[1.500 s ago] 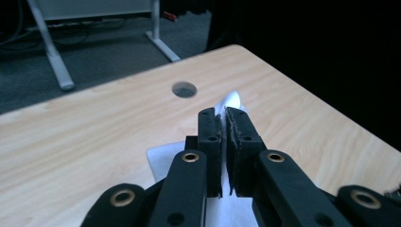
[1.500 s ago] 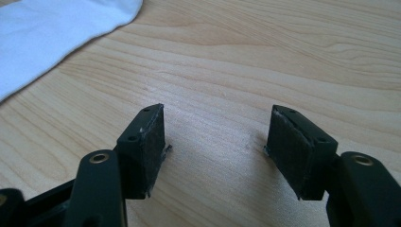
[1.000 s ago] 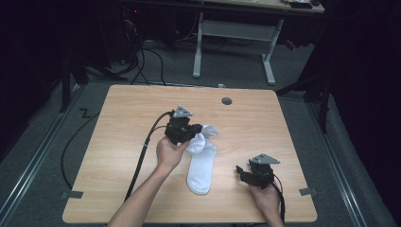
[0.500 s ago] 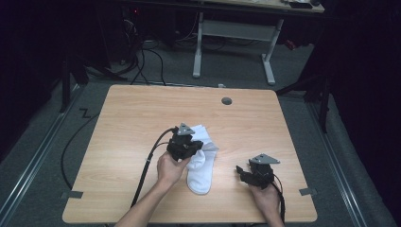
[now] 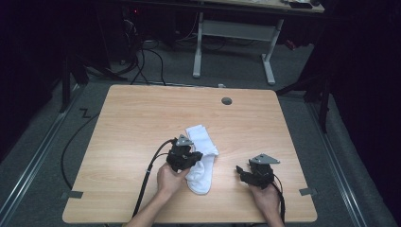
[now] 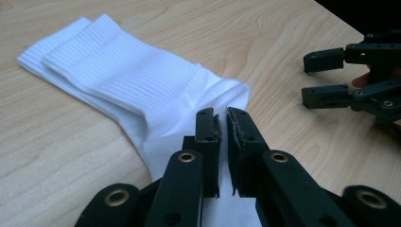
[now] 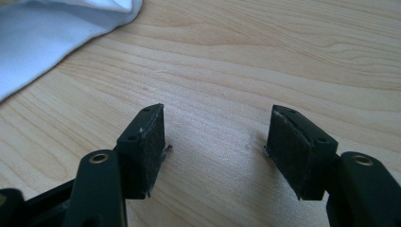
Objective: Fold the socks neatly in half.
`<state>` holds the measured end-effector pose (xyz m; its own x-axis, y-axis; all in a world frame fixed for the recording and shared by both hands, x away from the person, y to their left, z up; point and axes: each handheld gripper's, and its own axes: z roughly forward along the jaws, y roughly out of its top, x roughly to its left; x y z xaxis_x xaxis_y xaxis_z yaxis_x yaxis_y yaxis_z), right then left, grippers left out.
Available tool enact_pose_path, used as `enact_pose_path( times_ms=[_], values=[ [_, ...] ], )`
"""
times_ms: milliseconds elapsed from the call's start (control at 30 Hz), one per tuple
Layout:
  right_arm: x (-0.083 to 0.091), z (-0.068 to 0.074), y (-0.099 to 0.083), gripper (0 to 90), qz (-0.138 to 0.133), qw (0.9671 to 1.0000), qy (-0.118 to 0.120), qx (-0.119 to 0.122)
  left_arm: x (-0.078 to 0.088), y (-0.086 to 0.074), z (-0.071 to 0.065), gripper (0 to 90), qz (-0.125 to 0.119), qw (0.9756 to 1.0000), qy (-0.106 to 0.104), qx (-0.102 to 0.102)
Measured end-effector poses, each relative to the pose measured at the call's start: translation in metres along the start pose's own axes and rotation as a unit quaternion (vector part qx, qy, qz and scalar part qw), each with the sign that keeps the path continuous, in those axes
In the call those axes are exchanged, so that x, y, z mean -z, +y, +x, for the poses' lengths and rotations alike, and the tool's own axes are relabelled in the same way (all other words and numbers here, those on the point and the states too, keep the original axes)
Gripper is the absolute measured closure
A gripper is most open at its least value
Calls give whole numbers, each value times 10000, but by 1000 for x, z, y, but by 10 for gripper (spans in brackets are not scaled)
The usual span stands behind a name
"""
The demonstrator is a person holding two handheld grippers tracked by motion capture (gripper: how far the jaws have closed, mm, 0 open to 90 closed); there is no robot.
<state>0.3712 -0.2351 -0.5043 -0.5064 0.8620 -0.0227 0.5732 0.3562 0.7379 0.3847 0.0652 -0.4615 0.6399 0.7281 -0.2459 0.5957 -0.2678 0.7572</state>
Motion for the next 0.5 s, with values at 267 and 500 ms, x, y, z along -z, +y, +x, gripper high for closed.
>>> enact_pose_path(
  times_ms=[267,500],
  values=[
    [0,0,0,377,-1,10000,0,3,-9,-10,-5,829,121,9999,-25,9],
    [0,0,0,377,0,10000,0,-1,-16,-19,-9,823,259,9996,-56,-56]
  ],
)
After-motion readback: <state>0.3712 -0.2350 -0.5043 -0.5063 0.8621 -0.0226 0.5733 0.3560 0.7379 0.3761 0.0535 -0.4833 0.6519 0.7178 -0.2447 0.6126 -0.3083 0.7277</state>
